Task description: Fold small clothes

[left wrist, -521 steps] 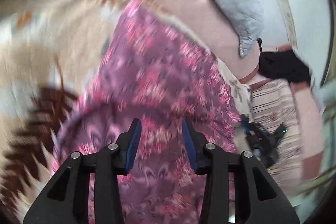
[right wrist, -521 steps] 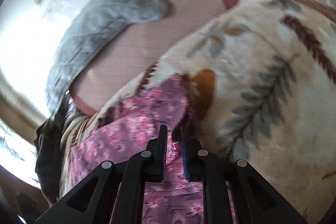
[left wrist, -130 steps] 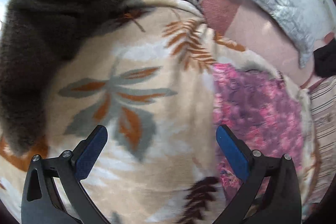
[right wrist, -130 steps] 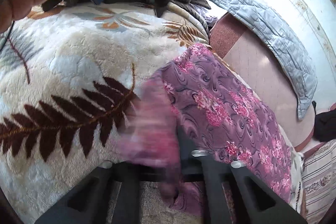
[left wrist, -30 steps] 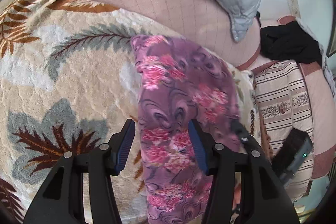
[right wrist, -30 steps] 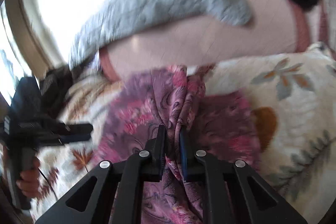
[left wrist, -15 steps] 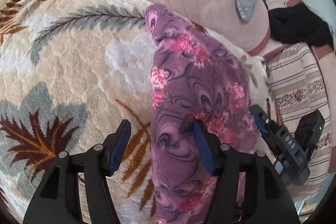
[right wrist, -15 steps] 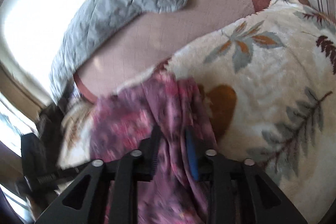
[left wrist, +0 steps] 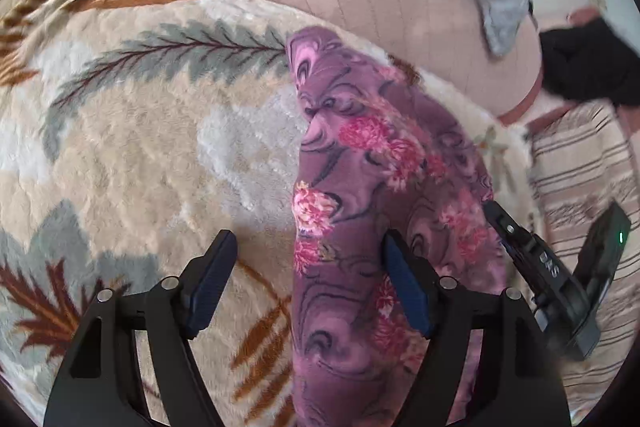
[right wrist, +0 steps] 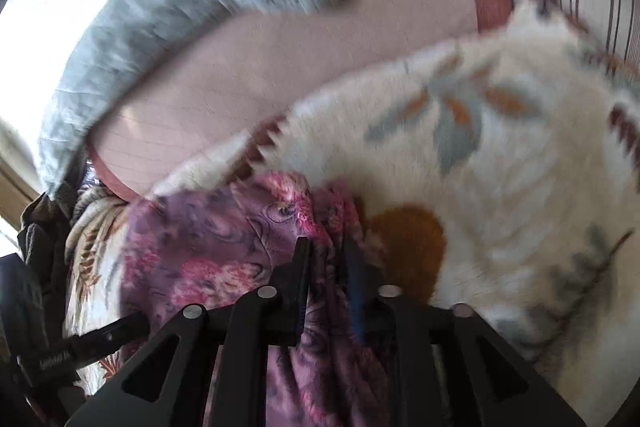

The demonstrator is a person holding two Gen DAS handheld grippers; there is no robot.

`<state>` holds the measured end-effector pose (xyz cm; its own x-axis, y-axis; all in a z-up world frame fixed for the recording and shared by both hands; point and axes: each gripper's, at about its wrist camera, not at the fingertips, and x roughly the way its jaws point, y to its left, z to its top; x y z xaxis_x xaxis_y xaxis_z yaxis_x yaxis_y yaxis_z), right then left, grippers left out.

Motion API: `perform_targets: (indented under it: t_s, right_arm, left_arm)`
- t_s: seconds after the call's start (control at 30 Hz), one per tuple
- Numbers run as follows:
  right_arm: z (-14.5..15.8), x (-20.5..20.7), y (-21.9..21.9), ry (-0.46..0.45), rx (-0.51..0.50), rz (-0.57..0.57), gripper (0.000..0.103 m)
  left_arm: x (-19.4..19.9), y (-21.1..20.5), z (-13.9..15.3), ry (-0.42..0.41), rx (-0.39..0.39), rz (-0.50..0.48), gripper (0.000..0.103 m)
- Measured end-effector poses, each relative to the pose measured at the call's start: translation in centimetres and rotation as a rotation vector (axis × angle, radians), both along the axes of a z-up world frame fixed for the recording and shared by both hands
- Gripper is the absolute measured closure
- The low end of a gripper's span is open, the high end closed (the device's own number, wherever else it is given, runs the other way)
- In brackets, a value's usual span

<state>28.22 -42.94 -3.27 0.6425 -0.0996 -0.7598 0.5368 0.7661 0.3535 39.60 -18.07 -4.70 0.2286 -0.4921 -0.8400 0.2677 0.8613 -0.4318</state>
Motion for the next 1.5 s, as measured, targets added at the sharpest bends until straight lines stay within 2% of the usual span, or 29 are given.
perform_targets:
  t_s: [0.03, 0.1, 0.17, 0.2, 0.23, 0.27, 0.33, 0.43, 0.5, 0.53, 0.6, 0.77, 0.83, 0.9, 0.93, 1.0, 1.07, 1.13, 1.17, 1.23, 1.3, 1.4, 1.5]
  right_arm:
    - [1.1, -0.8, 0.6, -0.048, -0.02, 0.036, 0.08]
    - [1.8, -2.1, 1.4, -0.126, 0.041, 0.124, 0.076]
    - [1.3, -2.8, 2.3, -0.144, 0.094, 0.189, 0.074]
    - [0.5, -3.0, 2.9, -0.113, 0.086, 0.209, 0.074]
    - [-0.9, -2.7, 3.5, -0.024, 0.052, 0.226, 0.076]
    - [-1.6, -2.7, 4.0, 0.019, 0.019, 0.239, 0.077]
    - [-0.5, -3.6, 4.5, 0.006, -0.013, 0.228, 0.076]
    - [1.2, -5.4, 4.3, -0.031, 0.038, 0.212, 0.071]
    - [1.2, -7.2, 4.3, -0.041, 0.028, 0.22, 0.068]
    - [0.6, -7.8, 4.3, 0.001, 0.014, 0.225, 0.066]
    - [-1.5, -8.0, 4.6, 0.159, -0.015, 0.223, 0.066]
    - [0.7, -11.8, 4.3, 0.043, 0.034, 0.168, 0.062]
    - [0.9, -13.0, 4.4, 0.032, 0.04, 0.148, 0.06]
    - [-0.1, -13.5, 4.6, 0.087, 0.04, 0.153, 0.06]
    - [-0.8, -13.6, 4.9, 0.142, 0.011, 0.151, 0.062]
    - [-1.1, -14.0, 6.0, 0.168, -0.06, 0.174, 0.063]
    - [-1.2, -13.9, 6.9, 0.212, -0.128, 0.195, 0.063]
    - [-0.9, -13.9, 7.0, 0.237, -0.15, 0.21, 0.065]
    - [-0.1, -13.7, 6.6, 0.221, -0.143, 0.199, 0.065]
    - [1.7, -13.6, 5.2, 0.127, -0.104, 0.155, 0.06]
    - [3.5, -12.8, 3.2, 0.023, -0.041, 0.096, 0.059]
    - [4.5, -9.7, 1.3, -0.043, 0.037, 0.074, 0.059]
    - [3.8, -4.6, -0.1, -0.037, 0.066, 0.062, 0.054]
  left_arm:
    - [-0.4, 0.6, 0.4, -0.009, -0.006, 0.015, 0.03]
    - [-1.8, 1.6, 1.2, -0.035, -0.034, 0.028, 0.03]
    - [-3.8, 2.3, 1.0, -0.048, -0.031, 0.026, 0.03]
    - [-4.5, 2.3, 0.7, -0.054, -0.017, 0.024, 0.03]
    - [-5.2, 2.2, 0.2, -0.064, 0.013, 0.017, 0.029]
    - [-5.8, 1.8, -0.3, -0.074, 0.04, 0.007, 0.029]
    - [-6.7, 1.6, -0.6, -0.084, 0.061, 0.002, 0.029]
    - [-7.5, 1.4, 0.2, -0.105, 0.086, 0.001, 0.029]
    - [-7.9, 1.5, 0.8, -0.116, 0.101, -0.002, 0.029]
    - [-8.1, 1.6, 1.0, -0.117, 0.107, 0.0, 0.029]
    - [-8.5, 1.8, 1.0, -0.108, 0.109, 0.007, 0.029]
    - [-9.8, 2.4, 2.0, -0.114, 0.134, -0.004, 0.03]
    - [-10.5, 2.5, 2.3, -0.117, 0.142, -0.009, 0.03]
    - [-11.5, 2.6, 2.3, -0.106, 0.136, -0.02, 0.03]
    - [-12.2, 2.7, 2.1, -0.095, 0.136, -0.03, 0.03]
    - [-13.5, 2.5, 1.3, -0.072, 0.142, -0.053, 0.03]
    - [-14.5, 1.8, -0.7, -0.04, 0.21, -0.101, 0.029]
    - [-15.0, 1.7, -0.5, -0.089, 0.215, -0.123, 0.03]
    - [-14.8, 1.9, -0.1, -0.081, 0.189, -0.129, 0.03]
    - [-13.7, 2.6, 1.4, -0.061, 0.086, -0.11, 0.03]
    - [-11.9, 3.1, 3.2, -0.094, 0.04, -0.057, 0.03]
    - [-8.3, 2.3, 4.7, -0.116, 0.03, -0.028, 0.03]
    - [-4.4, 0.4, 4.8, -0.11, 0.066, -0.016, 0.03]
